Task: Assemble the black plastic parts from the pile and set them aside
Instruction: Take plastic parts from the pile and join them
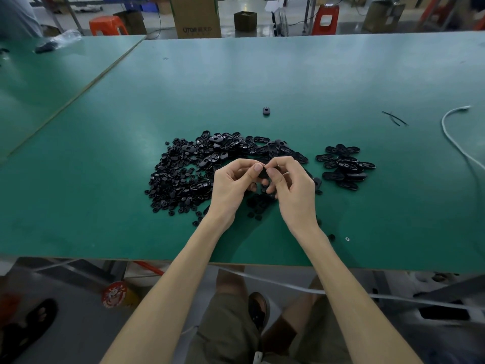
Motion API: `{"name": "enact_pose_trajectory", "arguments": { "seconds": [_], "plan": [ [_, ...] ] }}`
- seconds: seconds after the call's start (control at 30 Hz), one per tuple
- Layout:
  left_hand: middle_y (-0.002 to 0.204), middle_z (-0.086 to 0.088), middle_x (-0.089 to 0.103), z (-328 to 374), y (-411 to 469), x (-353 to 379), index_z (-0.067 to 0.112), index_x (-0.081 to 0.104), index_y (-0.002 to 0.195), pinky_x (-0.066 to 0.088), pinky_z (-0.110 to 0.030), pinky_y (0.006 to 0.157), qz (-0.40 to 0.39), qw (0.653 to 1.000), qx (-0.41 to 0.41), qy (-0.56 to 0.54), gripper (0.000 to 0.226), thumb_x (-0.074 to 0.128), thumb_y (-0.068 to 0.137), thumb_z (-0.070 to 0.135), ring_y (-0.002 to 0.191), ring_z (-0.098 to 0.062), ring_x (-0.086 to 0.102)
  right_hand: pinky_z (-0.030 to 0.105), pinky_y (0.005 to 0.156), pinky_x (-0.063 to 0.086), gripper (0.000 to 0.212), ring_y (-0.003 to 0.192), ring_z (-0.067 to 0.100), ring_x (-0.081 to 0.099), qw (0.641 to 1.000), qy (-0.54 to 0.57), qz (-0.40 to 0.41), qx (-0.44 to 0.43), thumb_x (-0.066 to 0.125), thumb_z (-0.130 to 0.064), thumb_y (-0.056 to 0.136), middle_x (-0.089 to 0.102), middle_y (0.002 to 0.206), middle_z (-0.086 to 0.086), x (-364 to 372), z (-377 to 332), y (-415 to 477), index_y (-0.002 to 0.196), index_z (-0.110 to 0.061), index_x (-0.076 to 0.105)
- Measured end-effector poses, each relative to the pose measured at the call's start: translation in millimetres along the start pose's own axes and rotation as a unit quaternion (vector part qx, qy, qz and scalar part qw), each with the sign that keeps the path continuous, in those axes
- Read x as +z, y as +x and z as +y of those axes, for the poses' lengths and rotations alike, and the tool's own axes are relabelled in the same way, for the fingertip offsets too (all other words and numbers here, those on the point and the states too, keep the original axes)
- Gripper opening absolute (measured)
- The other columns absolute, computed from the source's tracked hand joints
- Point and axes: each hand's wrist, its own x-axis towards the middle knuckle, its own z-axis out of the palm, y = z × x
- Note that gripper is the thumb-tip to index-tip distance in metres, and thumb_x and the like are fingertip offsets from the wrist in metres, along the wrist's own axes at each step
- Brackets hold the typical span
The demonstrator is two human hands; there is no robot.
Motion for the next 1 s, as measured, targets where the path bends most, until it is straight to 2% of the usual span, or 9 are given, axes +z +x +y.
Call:
{"name": "enact_pose_trajectory", "arguments": {
  "seconds": [0.13,0.27,0.43,0.67,0.9,1.0],
  "plan": [
    [0.088,-0.010,0.077,0.1,0.0,0.5,0.004,0.076,0.106,0.055,-0.025,0.068,0.002,1.000,-0.009,-0.009,0.016,0.071,0.098,0.016,0.079,-0.018,0.072,0.020,0.062,0.050,0.016,0.064,0.015,0.069,0.999,0.039,0.004,0.032,0.069,-0.014,0.100,0.069,0.087,-0.003,-2.6,1.0,-0.3,0.108,-0.027,0.063],
    [0.095,-0.010,0.079,1.0,-0.2,0.6,0.006,0.077,0.106,0.054,-0.024,0.069,-0.013,1.000,-0.003,0.001,0.013,0.074,0.095,0.013,0.083,-0.017,0.072,0.021,0.059,0.050,0.015,0.063,0.013,0.068,0.993,0.092,0.025,0.066,0.076,-0.017,0.095,0.072,0.086,-0.003,-6.4,2.8,1.1,0.102,-0.026,0.066],
    [0.092,-0.004,0.078,1.6,-1.4,0.9,0.009,0.078,0.105,0.054,-0.021,0.069,-0.029,1.000,0.002,0.009,0.014,0.077,0.091,0.008,0.077,-0.009,0.069,0.023,0.062,0.051,0.014,0.069,0.016,0.070,0.989,0.123,0.026,0.077,0.080,-0.021,0.092,0.074,0.089,-0.001,-8.6,5.7,1.2,0.099,-0.029,0.071],
    [0.091,-0.005,0.078,1.8,-1.5,2.2,0.011,0.077,0.102,0.055,-0.024,0.070,-0.027,0.999,0.010,0.021,0.013,0.080,0.089,0.012,0.080,-0.014,0.071,0.021,0.061,0.051,0.014,0.069,0.015,0.069,0.986,0.139,0.025,0.083,0.083,-0.021,0.089,0.076,0.088,-0.001,-8.7,7.3,1.5,0.099,-0.025,0.074],
    [0.090,-0.006,0.078,0.7,-0.5,2.5,0.012,0.077,0.101,0.055,-0.027,0.071,-0.021,1.000,0.003,0.020,0.013,0.080,0.089,0.010,0.082,-0.016,0.072,0.024,0.060,0.051,0.007,0.068,0.013,0.067,0.986,0.143,0.017,0.081,0.077,-0.021,0.095,0.077,0.086,0.001,-8.7,7.3,1.5,0.100,-0.025,0.075],
    [0.090,-0.006,0.077,0.1,0.0,1.2,0.013,0.077,0.103,0.055,-0.024,0.070,-0.021,1.000,0.003,0.020,0.013,0.079,0.090,0.011,0.080,-0.014,0.070,0.023,0.060,0.052,0.011,0.068,0.012,0.067,0.988,0.134,0.011,0.076,0.072,-0.015,0.098,0.077,0.086,0.000,-7.9,6.7,1.7,0.102,-0.025,0.075]
  ]
}}
